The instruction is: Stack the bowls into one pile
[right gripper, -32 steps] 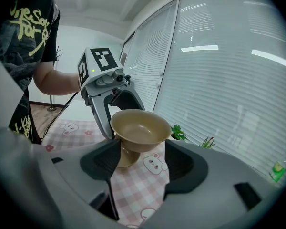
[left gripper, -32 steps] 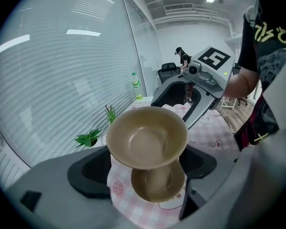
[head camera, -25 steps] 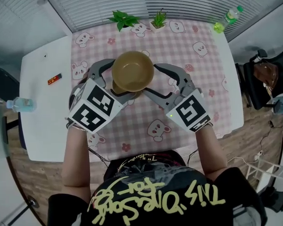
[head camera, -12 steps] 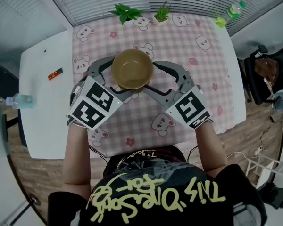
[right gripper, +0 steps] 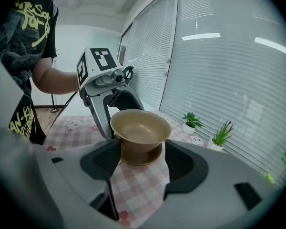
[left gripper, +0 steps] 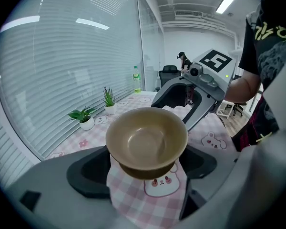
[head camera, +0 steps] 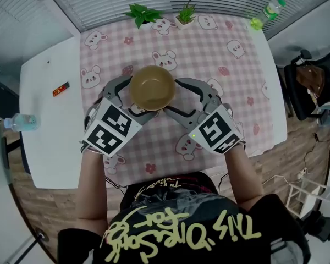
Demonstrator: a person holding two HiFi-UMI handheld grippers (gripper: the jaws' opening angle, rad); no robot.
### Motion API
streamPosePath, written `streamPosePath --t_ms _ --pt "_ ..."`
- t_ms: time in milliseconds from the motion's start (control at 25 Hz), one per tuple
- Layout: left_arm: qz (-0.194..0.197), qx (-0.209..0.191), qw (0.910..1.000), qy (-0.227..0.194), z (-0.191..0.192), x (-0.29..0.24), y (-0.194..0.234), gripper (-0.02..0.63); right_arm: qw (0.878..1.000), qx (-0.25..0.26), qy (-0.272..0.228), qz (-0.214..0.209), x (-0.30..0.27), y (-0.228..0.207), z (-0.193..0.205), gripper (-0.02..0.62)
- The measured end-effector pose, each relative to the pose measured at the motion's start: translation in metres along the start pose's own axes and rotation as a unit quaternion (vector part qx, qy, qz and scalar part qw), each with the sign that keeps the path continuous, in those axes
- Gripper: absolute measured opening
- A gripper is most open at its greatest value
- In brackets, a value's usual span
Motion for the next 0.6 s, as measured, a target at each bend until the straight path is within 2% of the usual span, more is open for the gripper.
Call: streamPosePath --t_ms 200,440,600 --pt "-0.008 -0.004 0.9998 0.017 0.001 -0.001 -0.003 0.449 1.0 -0.009 0.004 -0.008 0.0 0.002 0.006 0.291" --pt "-0.008 0.001 0.9998 0.019 0.009 -0.01 -0.003 0.453 1.0 -0.018 0.016 -0.007 -0.006 0.002 0.017 0.291" --pt "-0.013 -0.002 0.9993 0.035 0.0 -0.009 -0.007 0.457 0.999 -0.025 0.031 -0.012 0.0 -0.002 0.015 0.291"
Point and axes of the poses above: the fingertips, and each gripper's own axes: x backward along the fingers, y to its left, z out of its underside, the point moved 9 cm from there along x, backward along the fingers, and after that the axes turned 3 degrees about -y, right-handed, at the moved point
